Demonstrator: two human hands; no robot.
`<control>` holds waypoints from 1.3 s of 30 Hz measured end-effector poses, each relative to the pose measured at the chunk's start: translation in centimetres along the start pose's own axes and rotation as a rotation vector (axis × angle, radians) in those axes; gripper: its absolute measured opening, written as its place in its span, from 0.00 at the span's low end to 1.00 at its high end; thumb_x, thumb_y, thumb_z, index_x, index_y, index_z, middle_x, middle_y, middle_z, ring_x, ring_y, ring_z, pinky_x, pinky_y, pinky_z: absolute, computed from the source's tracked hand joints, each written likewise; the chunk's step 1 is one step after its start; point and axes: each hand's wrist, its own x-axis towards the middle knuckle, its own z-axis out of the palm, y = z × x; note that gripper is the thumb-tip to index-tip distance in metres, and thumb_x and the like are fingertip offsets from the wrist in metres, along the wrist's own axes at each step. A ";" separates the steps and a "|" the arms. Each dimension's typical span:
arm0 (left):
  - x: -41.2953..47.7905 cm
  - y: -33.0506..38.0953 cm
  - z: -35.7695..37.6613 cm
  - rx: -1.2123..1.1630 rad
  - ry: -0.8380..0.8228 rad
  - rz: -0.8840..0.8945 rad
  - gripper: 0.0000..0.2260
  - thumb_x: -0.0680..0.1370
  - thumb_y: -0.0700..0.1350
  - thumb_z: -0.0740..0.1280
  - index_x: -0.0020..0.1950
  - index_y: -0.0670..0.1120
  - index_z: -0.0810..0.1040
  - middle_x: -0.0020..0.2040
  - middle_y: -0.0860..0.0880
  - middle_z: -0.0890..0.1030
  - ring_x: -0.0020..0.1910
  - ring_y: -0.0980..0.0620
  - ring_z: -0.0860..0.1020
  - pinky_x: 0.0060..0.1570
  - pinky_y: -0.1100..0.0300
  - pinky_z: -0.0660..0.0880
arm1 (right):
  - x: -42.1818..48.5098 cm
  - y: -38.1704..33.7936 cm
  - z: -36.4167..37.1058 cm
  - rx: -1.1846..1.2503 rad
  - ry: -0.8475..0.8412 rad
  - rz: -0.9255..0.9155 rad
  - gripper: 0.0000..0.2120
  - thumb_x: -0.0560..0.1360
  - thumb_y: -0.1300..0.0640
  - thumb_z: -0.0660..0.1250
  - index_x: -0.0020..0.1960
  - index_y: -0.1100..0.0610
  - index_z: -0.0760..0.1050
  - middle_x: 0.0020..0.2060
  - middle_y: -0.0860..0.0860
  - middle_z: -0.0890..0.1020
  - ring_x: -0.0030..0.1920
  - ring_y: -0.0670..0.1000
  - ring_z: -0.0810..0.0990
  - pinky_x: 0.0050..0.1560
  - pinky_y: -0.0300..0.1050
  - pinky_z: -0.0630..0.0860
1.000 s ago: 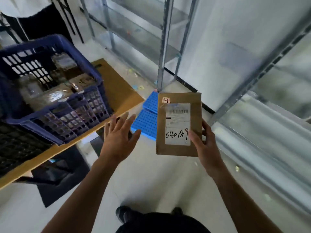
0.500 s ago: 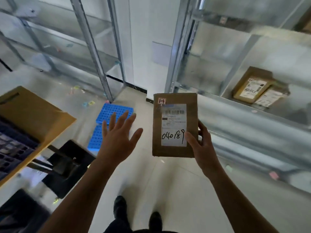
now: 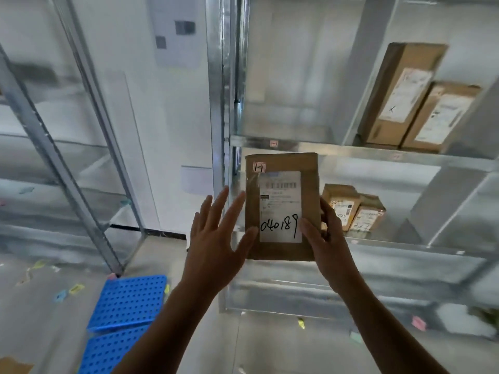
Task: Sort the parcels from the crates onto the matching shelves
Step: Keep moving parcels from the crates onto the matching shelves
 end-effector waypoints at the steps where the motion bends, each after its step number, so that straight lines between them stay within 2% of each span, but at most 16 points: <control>1: 1.4 -0.2 -0.1 -0.017 -0.001 0.024 0.31 0.80 0.70 0.52 0.81 0.69 0.44 0.84 0.59 0.45 0.83 0.51 0.43 0.78 0.42 0.52 | 1.2 -0.7 0.4 -0.007 0.018 -0.023 0.34 0.76 0.44 0.67 0.80 0.44 0.62 0.71 0.55 0.72 0.66 0.59 0.80 0.55 0.62 0.84; 4: 5.5 -1.0 -0.2 -0.072 -0.008 0.088 0.32 0.80 0.70 0.52 0.80 0.68 0.41 0.84 0.56 0.48 0.83 0.48 0.46 0.78 0.38 0.56 | 4.6 -2.6 1.6 -0.031 0.052 -0.082 0.31 0.79 0.46 0.66 0.80 0.44 0.62 0.71 0.54 0.73 0.66 0.56 0.80 0.55 0.60 0.85; 6: 8.1 -1.6 -0.2 -0.109 -0.003 0.121 0.34 0.80 0.70 0.53 0.82 0.64 0.44 0.84 0.54 0.53 0.83 0.46 0.52 0.75 0.36 0.64 | 6.7 -3.6 2.6 -0.047 0.077 -0.107 0.30 0.80 0.45 0.66 0.79 0.42 0.62 0.71 0.54 0.73 0.66 0.57 0.80 0.55 0.62 0.85; 8: 10.5 -2.3 -0.2 -0.144 0.020 0.149 0.35 0.80 0.69 0.56 0.83 0.60 0.49 0.82 0.54 0.57 0.81 0.46 0.58 0.71 0.37 0.70 | 8.6 -4.3 3.5 -0.088 0.109 -0.147 0.30 0.79 0.39 0.67 0.79 0.41 0.63 0.70 0.53 0.73 0.66 0.58 0.79 0.54 0.63 0.85; 12: 14.6 -3.2 0.5 -0.205 0.129 0.202 0.36 0.79 0.69 0.60 0.83 0.58 0.51 0.81 0.56 0.58 0.78 0.47 0.63 0.69 0.38 0.74 | 12.4 -5.2 4.6 -0.200 0.173 -0.194 0.37 0.73 0.28 0.65 0.78 0.37 0.60 0.72 0.47 0.71 0.67 0.56 0.78 0.54 0.60 0.85; 16: 18.0 -3.2 1.6 -0.218 0.231 0.249 0.36 0.79 0.66 0.63 0.82 0.61 0.48 0.82 0.54 0.58 0.78 0.49 0.62 0.72 0.46 0.69 | 16.5 -5.6 4.1 -0.190 0.145 -0.233 0.42 0.69 0.23 0.67 0.78 0.32 0.57 0.72 0.43 0.69 0.68 0.51 0.77 0.54 0.56 0.86; 20: 22.4 -3.7 2.9 -0.161 0.297 0.268 0.36 0.80 0.64 0.64 0.83 0.52 0.55 0.81 0.50 0.62 0.78 0.46 0.63 0.72 0.40 0.70 | 21.5 -5.8 3.1 -0.168 0.083 -0.266 0.46 0.70 0.27 0.71 0.81 0.37 0.56 0.72 0.43 0.67 0.70 0.53 0.75 0.56 0.59 0.85; 22: 24.6 -4.1 3.6 -0.103 0.317 0.274 0.37 0.80 0.62 0.67 0.82 0.48 0.58 0.81 0.48 0.63 0.79 0.44 0.63 0.71 0.38 0.71 | 23.9 -5.7 2.7 -0.164 0.048 -0.293 0.46 0.70 0.29 0.72 0.81 0.40 0.56 0.73 0.47 0.67 0.71 0.55 0.75 0.57 0.60 0.84; 26: 27.4 -4.3 5.5 -0.007 0.349 0.230 0.38 0.79 0.63 0.68 0.82 0.45 0.60 0.81 0.46 0.63 0.79 0.40 0.61 0.73 0.36 0.65 | 28.2 -5.2 2.1 -0.127 -0.034 -0.314 0.40 0.76 0.42 0.72 0.81 0.46 0.56 0.73 0.53 0.68 0.71 0.58 0.74 0.59 0.63 0.83; 32: 31.1 -4.3 7.5 0.092 0.482 0.236 0.38 0.79 0.64 0.69 0.81 0.44 0.62 0.81 0.45 0.64 0.80 0.40 0.61 0.75 0.35 0.60 | 33.4 -4.3 0.8 -0.136 -0.076 -0.374 0.42 0.73 0.40 0.72 0.80 0.44 0.55 0.73 0.50 0.67 0.71 0.57 0.75 0.58 0.59 0.84; 36: 32.4 -5.2 8.8 0.232 0.509 0.162 0.42 0.77 0.67 0.69 0.82 0.46 0.60 0.83 0.46 0.58 0.82 0.39 0.54 0.77 0.34 0.55 | 35.9 -2.7 1.2 -0.157 -0.119 -0.349 0.47 0.71 0.42 0.76 0.82 0.44 0.52 0.75 0.49 0.64 0.72 0.57 0.73 0.59 0.60 0.83; 39: 33.0 -6.3 9.9 0.303 0.551 0.163 0.43 0.76 0.68 0.68 0.82 0.45 0.60 0.84 0.45 0.56 0.83 0.39 0.52 0.78 0.35 0.52 | 37.3 -1.7 1.5 -0.169 -0.144 -0.340 0.52 0.70 0.41 0.78 0.83 0.42 0.47 0.77 0.47 0.61 0.75 0.55 0.70 0.65 0.60 0.81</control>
